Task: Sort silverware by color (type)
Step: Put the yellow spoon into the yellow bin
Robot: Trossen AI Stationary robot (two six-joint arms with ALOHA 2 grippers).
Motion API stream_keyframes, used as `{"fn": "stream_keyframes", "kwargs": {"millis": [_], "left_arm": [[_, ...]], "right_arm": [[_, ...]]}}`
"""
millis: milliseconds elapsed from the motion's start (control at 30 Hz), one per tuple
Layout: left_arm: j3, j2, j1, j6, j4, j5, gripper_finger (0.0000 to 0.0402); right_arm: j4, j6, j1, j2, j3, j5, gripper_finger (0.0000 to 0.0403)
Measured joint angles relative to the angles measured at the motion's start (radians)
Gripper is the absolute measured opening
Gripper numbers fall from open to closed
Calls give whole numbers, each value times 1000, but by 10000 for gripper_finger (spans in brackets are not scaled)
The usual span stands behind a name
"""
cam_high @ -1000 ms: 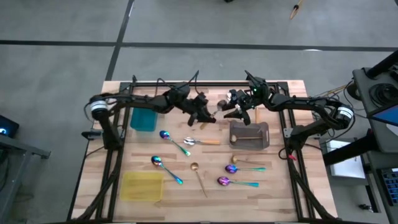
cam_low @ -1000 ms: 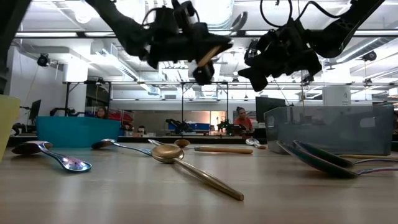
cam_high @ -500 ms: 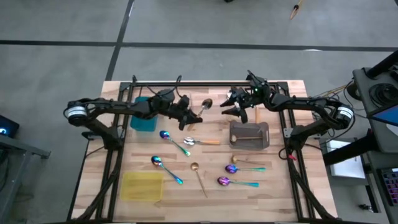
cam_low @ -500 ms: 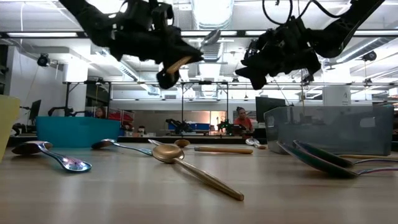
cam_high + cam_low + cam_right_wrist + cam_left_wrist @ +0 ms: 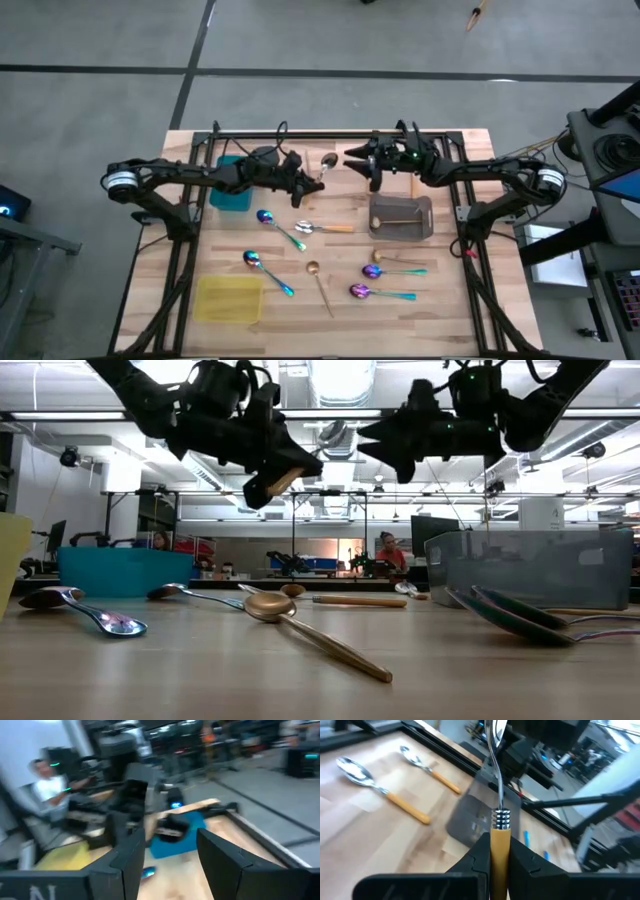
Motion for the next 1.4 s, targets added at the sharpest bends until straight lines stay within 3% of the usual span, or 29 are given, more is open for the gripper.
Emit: {"fn": "stream_keyframes", "kwargs": {"millis": [500, 1133, 1267, 1400], "left_arm": [[2, 0, -69, 25, 43, -171, 13], [3, 52, -106, 34, 84, -210, 13], [3, 52, -106, 46, 85, -210, 13], [4, 52, -106, 51, 86, -206, 13]], "right_arm": [[31, -25, 66, 36, 33, 57, 166], [112, -29, 123, 164, 115, 91, 162], [113, -45, 124, 164, 115, 100, 123], [112, -67, 126, 164, 116, 101, 47]]}}
